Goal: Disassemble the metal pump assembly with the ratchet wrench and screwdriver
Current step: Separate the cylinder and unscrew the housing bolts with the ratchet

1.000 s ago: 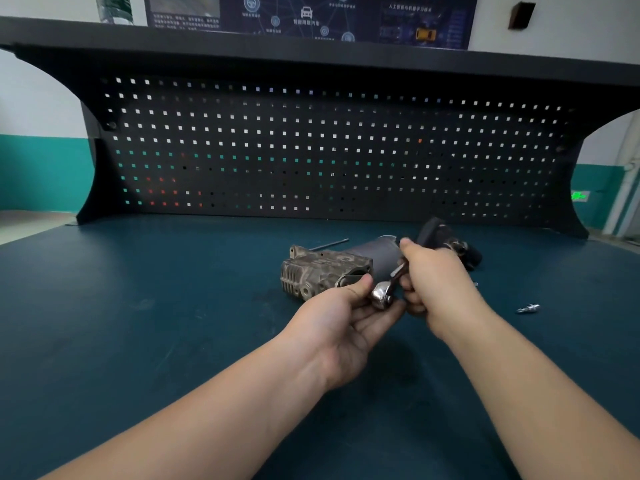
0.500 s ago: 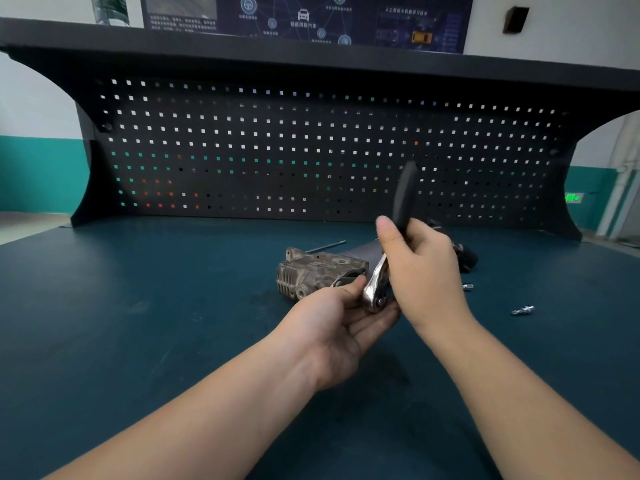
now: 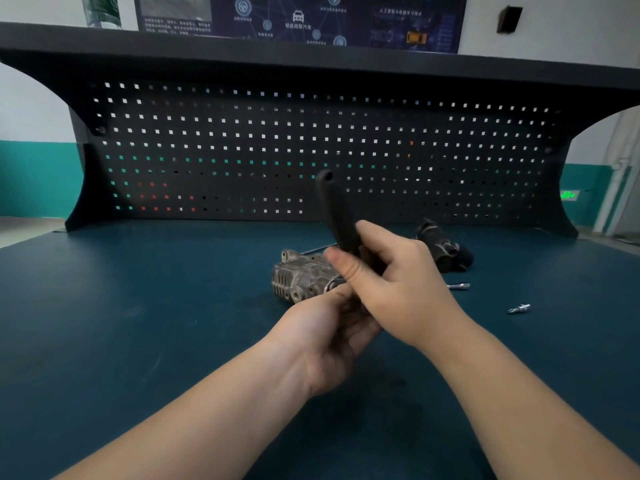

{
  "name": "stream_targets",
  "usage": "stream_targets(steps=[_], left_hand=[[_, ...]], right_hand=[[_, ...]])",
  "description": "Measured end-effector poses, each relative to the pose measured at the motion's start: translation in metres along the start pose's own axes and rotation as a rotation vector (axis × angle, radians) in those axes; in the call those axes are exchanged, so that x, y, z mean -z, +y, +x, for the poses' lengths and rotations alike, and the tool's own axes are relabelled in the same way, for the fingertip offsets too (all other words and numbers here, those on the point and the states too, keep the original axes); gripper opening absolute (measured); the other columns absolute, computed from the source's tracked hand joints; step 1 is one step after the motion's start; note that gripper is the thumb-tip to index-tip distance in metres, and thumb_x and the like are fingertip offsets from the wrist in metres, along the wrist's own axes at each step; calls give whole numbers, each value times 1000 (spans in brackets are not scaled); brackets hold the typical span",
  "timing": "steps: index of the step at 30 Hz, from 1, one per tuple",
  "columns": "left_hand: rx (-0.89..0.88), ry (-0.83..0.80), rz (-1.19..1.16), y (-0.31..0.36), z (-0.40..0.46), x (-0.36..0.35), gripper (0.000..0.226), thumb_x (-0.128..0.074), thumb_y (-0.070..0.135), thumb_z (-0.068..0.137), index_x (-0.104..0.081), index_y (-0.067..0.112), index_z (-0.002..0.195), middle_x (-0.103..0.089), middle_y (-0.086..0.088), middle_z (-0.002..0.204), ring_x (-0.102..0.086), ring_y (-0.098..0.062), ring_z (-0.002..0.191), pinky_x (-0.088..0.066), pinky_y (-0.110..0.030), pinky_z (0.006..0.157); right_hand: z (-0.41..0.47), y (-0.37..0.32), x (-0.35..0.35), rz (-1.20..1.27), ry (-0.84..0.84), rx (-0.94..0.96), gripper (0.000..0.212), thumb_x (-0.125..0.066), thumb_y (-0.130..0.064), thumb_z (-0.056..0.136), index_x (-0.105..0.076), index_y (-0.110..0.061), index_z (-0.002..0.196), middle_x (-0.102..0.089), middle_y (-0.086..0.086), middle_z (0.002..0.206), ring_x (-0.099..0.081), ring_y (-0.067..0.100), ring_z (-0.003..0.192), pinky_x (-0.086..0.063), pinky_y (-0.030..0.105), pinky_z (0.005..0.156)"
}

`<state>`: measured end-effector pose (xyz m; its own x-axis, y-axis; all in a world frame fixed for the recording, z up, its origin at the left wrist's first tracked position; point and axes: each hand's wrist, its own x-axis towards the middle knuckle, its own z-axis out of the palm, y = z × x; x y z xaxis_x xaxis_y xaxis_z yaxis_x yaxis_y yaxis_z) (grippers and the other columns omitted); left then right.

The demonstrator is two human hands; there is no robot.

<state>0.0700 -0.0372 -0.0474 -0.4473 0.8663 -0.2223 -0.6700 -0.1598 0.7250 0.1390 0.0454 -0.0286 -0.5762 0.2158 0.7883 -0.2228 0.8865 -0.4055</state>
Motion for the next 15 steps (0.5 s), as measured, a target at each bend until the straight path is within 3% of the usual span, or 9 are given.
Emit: stream_targets(steps=[2,5,8,11,13,15], left_hand=[[-7,-1,-5,1,0,1,16,-59,6,88,-70,-4,82,-71,-15,72,-70,-19,59,-55,-24,46],[-12,3,-33,-1,2,1,15,-58,5,89,-68,-6,86,-70,-16,72,-71,-22,60,-57,-28,49],[-13,-2,-70,-1,2,0,16,-56,5,91,-63,-9,94,-70,-22,77,-71,-27,62,-59,-33,53],[-1,10,-48,-3,2,-3,17,-56,7,91,-62,-9,94,-69,-23,78,-70,-28,61,-59,-34,56],[-1,9,-37,-3,2,-5,19,-56,8,92,-61,-9,98,-69,-23,79,-70,-28,60,-59,-32,57],[-6,11,-53,-2,2,-4,20,-55,8,93,-62,-9,101,-71,-22,83,-70,-27,63,-59,-31,58]], right_hand=[[0,1,-1,27,20,-29,29,-56,-49,85,-46,-29,67,-46,-7,54,-44,6,53,-39,28,55],[2,6,-5,109,179,-198,29,-58,-40,90,-54,-18,70,-47,-10,50,-43,2,49,-38,22,52],[9,19,-5,167,317,-639,37,-55,-36,93,-50,-17,62,-45,-11,45,-41,6,42,-34,23,46],[7,31,0,540,281,-1143,33,-50,-28,96,-46,-13,67,-41,-3,37,-30,7,25,-23,13,33],[6,33,1,642,276,-1177,31,-52,-29,95,-47,-14,68,-39,-4,36,-26,6,24,-21,11,32],[7,30,0,590,320,-956,34,-58,-32,93,-48,-19,63,-39,-5,38,-31,8,31,-24,16,35]])
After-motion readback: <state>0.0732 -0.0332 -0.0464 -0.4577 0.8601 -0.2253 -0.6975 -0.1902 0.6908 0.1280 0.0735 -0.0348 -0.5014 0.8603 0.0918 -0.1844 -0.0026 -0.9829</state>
